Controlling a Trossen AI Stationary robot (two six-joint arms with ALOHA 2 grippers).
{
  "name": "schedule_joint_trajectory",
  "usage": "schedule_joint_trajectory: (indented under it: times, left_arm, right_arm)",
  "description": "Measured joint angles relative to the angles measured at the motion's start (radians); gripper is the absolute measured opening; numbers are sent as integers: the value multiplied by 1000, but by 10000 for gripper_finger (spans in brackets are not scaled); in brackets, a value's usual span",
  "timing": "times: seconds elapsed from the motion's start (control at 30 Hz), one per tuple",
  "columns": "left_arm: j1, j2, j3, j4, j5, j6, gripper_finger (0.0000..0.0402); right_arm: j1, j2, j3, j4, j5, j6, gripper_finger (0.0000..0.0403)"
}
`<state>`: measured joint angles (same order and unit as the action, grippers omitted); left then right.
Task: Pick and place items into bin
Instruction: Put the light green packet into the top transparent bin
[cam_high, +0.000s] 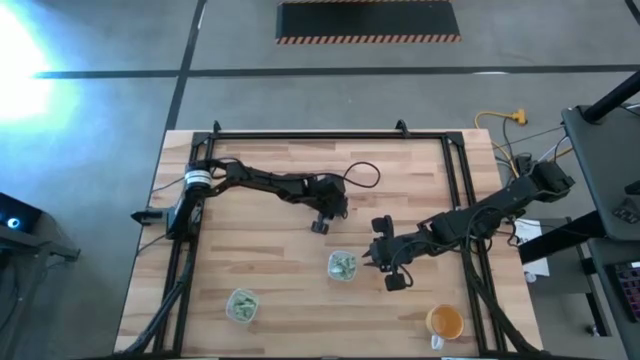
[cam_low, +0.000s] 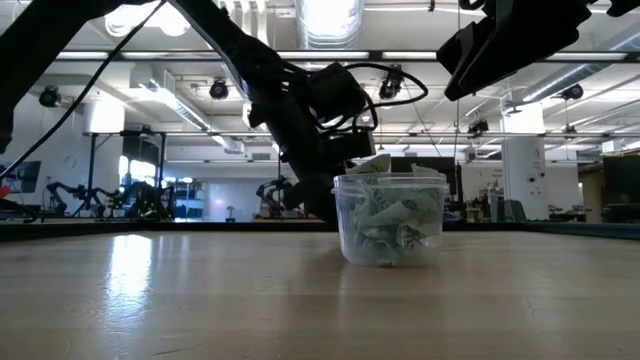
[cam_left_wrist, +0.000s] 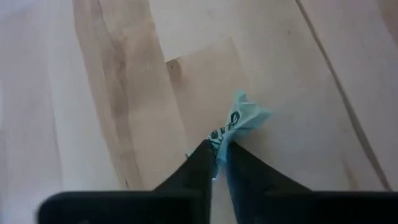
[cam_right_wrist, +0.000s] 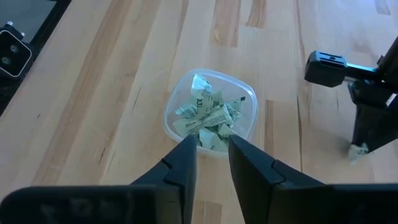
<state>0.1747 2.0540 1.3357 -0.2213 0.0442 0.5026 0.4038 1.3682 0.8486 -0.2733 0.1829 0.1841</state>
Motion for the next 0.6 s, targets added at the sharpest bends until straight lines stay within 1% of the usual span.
schedule_joint_trajectory:
  times: [0.07,0.17,0.3,0.4,0.47,0.53,0.6]
  left_arm:
    - [0,-5,0,-5,-23,-3,8]
    - [0,-22,-1,-15,-62,-27,7]
    - [0,-71,-1,-77,-64,-53,3]
    - [-7,-114,-5,-148,-62,-81,2]
    - [-17,-142,-13,-164,-62,-100,1]
    - [-34,-171,-22,-194,-60,-106,1]
    - [-57,-196,-33,-182,-58,-107,1]
  right_arm:
    - [0,0,0,0,0,0,82]
    - [0,0,0,-2,0,0,82]
    - [0,0,0,-24,0,17,84]
    - [0,0,0,-69,1,40,81]
    - [0,0,0,-101,5,53,77]
    - [0,0,-1,-117,28,65,73]
    - [0,0,-3,-143,60,83,70]
